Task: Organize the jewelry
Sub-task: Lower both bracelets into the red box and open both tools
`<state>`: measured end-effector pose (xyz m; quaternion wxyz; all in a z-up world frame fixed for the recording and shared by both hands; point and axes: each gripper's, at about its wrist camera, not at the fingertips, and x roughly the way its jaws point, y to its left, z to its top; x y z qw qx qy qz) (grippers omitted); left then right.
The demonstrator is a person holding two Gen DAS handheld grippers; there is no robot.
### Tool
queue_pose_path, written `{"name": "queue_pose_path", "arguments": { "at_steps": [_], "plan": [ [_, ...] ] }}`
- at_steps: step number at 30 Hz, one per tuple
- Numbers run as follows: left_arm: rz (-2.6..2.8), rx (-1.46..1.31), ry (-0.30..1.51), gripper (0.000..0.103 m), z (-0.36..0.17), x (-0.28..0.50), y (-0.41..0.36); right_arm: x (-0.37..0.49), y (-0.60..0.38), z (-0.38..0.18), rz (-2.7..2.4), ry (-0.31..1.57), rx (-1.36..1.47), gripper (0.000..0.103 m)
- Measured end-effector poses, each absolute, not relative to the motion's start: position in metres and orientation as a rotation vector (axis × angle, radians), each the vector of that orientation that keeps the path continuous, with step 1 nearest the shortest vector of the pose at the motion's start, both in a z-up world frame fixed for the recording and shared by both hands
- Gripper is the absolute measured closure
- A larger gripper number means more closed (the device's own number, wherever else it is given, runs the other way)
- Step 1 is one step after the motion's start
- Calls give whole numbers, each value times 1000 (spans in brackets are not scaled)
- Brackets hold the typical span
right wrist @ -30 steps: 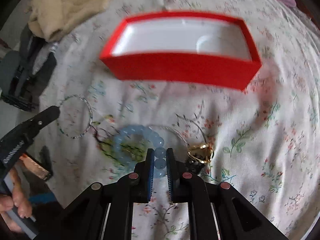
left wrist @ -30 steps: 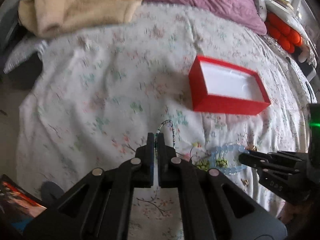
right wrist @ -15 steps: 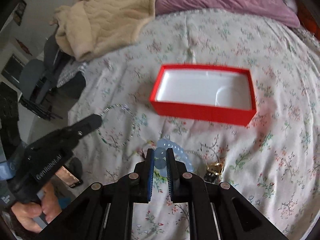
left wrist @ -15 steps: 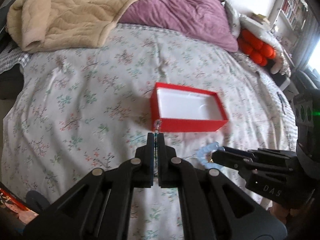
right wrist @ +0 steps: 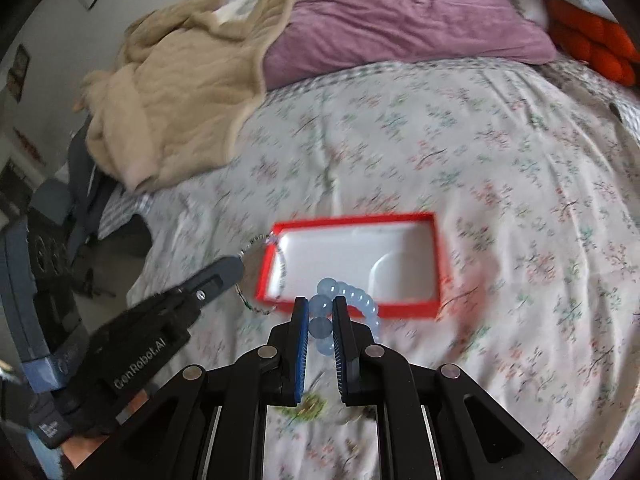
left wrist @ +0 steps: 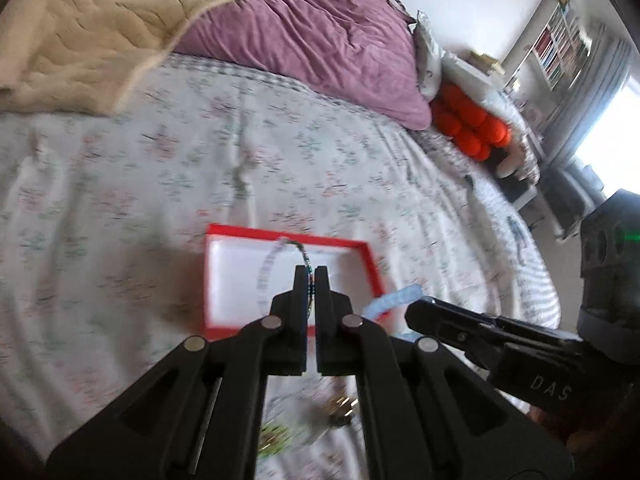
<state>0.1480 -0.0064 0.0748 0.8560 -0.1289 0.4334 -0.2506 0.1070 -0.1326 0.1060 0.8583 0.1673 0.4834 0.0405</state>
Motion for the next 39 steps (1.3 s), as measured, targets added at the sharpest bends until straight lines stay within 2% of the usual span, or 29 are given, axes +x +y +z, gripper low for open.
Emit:
{"name": "queue_pose_path", "arguments": {
  "at_steps": [4,13,20,26,34,36,38,39],
  "plan": [
    [-570,-320,923,100,62,163,-21,119,-152,98,53,1008,392,91],
    [-404,-208,1009,100,26,181,-13,142,-158,89,30,990,377,91],
    [-323,-154,1026,100,19,183,-4,153,-140,81,89,994,376,91],
    [-298,-93,1027,100,14,181,-8,158,-150,52,6,1056,314,91],
    [-287,-36,1002,99,18,178,-20,154,-156,47,-19,1027,237,91],
    [-292,-30,998,92,21,177,-21,152,-156,50,-23,1016,224,89],
    [-303,-23,990,75,26,172,-22,149,-157,55,-17,1010,228,86],
    [-303,-19,983,71,29,170,-22,146,-159,57,-18,1009,226,85]
  ]
}}
